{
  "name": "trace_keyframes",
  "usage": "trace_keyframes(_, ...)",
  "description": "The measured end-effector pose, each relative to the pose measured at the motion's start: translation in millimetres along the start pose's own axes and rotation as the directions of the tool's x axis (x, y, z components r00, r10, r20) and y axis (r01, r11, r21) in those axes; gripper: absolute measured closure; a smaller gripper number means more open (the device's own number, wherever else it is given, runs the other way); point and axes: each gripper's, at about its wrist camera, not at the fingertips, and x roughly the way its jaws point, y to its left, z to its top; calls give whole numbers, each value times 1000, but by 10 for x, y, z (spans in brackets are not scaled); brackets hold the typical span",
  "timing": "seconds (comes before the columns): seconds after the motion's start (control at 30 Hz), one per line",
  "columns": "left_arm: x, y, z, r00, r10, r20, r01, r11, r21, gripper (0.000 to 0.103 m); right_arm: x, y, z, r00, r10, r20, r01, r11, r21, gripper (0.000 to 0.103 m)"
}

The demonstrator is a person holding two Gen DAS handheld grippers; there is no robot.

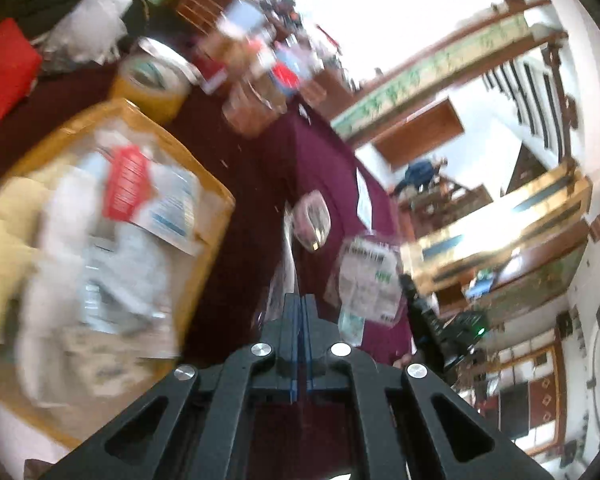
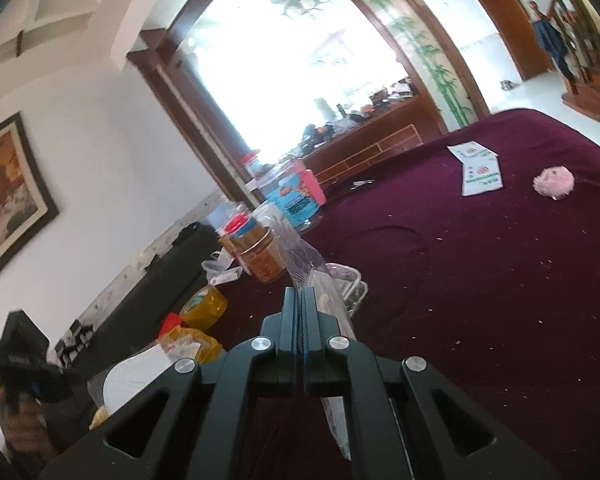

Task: Organize soft objects

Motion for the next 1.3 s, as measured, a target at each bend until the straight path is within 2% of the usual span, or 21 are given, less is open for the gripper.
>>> trace_keyframes(0.17, -412, 392, 83, 995, 18, 98, -12, 998, -57, 103, 58, 182, -71, 1000, 14, -19, -15, 997, -71, 102)
trace_keyframes(0.2, -430, 490, 90, 996, 22, 92, -15, 997, -77, 103, 64, 186, -76, 1000, 16, -21, -18, 997, -72, 102)
trace_keyframes(0.27, -407, 607, 50, 997, -21, 68, 29, 993, -115, 102, 87, 200, -90, 999, 29, -30, -31, 998, -62, 102)
trace_keyframes(0.3, -375, 616, 16, 998, -31, 54, 38, 992, -120, 97, 94, 207, -95, 999, 34, -33, -36, 998, -58, 102)
trace_keyframes(0.37, -257, 523, -67, 1000, -18, 15, 19, 996, -84, 64, 96, 252, -91, 998, 47, -39, -48, 998, -47, 102)
trace_keyframes(0.4, -229, 488, -104, 1000, -14, 3, 14, 998, -65, 40, 74, 291, -85, 998, 47, -34, -49, 998, -47, 102)
trace_keyframes(0.43, -190, 413, -182, 1000, -10, -23, 9, 999, -41, 37, 30, 364, -77, 997, 67, -26, -68, 997, -44, 102)
trace_keyframes(0.5, -105, 300, -278, 999, -32, -41, 32, 999, -4, 36, -36, 501, -75, 992, 123, -18, -124, 992, -34, 102)
trace_keyframes(0.6, 80, 107, -471, 994, -5, -105, 13, 997, 76, 36, -61, 798, -79, 985, 171, -20, -172, 983, -66, 102)
trace_keyframes(0.67, 237, 42, -613, 987, -12, -161, 26, 996, 81, 36, -21, 906, -84, 979, 202, -24, -204, 976, -81, 102)
trace_keyframes(0.73, 358, 68, -702, 983, 17, -185, -6, 998, 61, 36, 50, 987, -118, 973, 229, -30, -231, 969, -87, 102)
trace_keyframes(0.83, 500, 130, -768, 983, 101, -156, -95, 994, 46, 33, 163, 988, -187, 965, 260, -31, -261, 963, -65, 102)
trace_keyframes(0.93, 598, 153, -765, 979, 135, -150, -130, 991, 41, 31, 251, 896, -259, 962, 272, -19, -272, 961, -40, 102)
trace_keyframes(1.0, 667, 181, -738, 977, 156, -149, -153, 988, 29, 31, 319, 796, -331, 966, 255, -30, -256, 967, -12, 102)
trace_keyframes(1.07, 708, 201, -683, 976, 191, -107, -190, 982, 25, 31, 408, 681, -392, 977, 205, -66, -203, 979, 36, 99)
trace_keyframes(1.13, 771, 234, -620, 978, 184, -96, -185, 983, -1, 31, 434, 590, -385, 980, 184, -79, -179, 982, 67, 97)
trace_keyframes(1.2, 806, 241, -580, 979, 190, -77, -191, 981, -11, 34, 420, 557, -383, 989, 127, -72, -122, 990, 66, 69)
trace_keyframes(1.23, 828, 212, -538, 979, 195, -66, -195, 981, -1, 50, 414, 536, -384, 995, 78, -67, -74, 995, 64, 37)
trace_keyframes(1.27, 838, 197, -533, 978, 204, -53, -204, 979, 7, 63, 419, 513, -387, 996, 59, -67, -54, 996, 71, 26)
trace_keyframes(1.3, 856, 203, -521, 974, 222, -44, -222, 975, 4, 87, 420, 476, -387, 996, 61, -69, -55, 994, 89, 24)
